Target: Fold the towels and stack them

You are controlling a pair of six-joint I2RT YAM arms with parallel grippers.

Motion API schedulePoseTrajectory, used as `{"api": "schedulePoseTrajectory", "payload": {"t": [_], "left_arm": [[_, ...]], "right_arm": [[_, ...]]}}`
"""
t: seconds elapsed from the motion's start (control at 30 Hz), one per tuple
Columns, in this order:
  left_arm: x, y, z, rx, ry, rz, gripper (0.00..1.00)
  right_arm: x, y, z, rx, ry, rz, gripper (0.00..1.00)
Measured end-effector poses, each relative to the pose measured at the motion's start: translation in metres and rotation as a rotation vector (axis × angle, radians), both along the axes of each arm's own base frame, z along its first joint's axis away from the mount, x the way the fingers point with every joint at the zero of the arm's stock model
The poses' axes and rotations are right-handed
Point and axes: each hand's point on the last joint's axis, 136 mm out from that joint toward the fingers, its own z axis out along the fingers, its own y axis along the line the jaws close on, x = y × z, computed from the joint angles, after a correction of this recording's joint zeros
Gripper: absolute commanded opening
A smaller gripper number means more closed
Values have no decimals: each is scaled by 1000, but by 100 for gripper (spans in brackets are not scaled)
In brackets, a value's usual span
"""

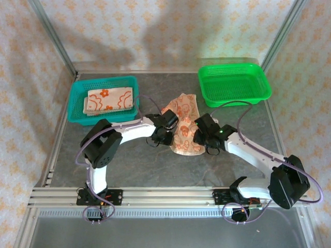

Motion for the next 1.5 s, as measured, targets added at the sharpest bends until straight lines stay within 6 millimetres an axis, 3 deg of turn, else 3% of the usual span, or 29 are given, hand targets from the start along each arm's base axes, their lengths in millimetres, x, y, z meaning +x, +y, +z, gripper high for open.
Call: {"api": "schedulePoseTrajectory", "payload": {"t": [0.2, 0.3, 0.57, 0.7, 0.87, 0.97, 1.23, 1.5], "left_arm": [[6, -4, -4, 25, 14, 0, 40], [5, -3, -5, 63, 18, -2, 30], [6, 7, -6, 139, -17, 8, 25], [-10, 32, -6, 180, -23, 57, 25], [-51, 76, -5, 252, 31, 130, 28], [-64, 88, -2, 262, 50, 154, 31], [-52, 77, 10, 221, 16, 163, 35], [-52, 80, 6, 240, 13, 156, 39]], "right_arm": [[-5, -3, -4, 0, 8, -9, 47], [-7, -5, -8, -3, 18, -15, 47], [-8, -6, -9, -4, 21, -19, 47], [-7, -5, -10, -3, 20, -19, 47], [-5, -3, -17, -8, 33, -17, 47], [-4, 0, -21, -8, 45, -14, 47], [-3, 8, -25, 13, 58, 3, 47], [-14, 13, -29, 36, 65, 15, 47]]}}
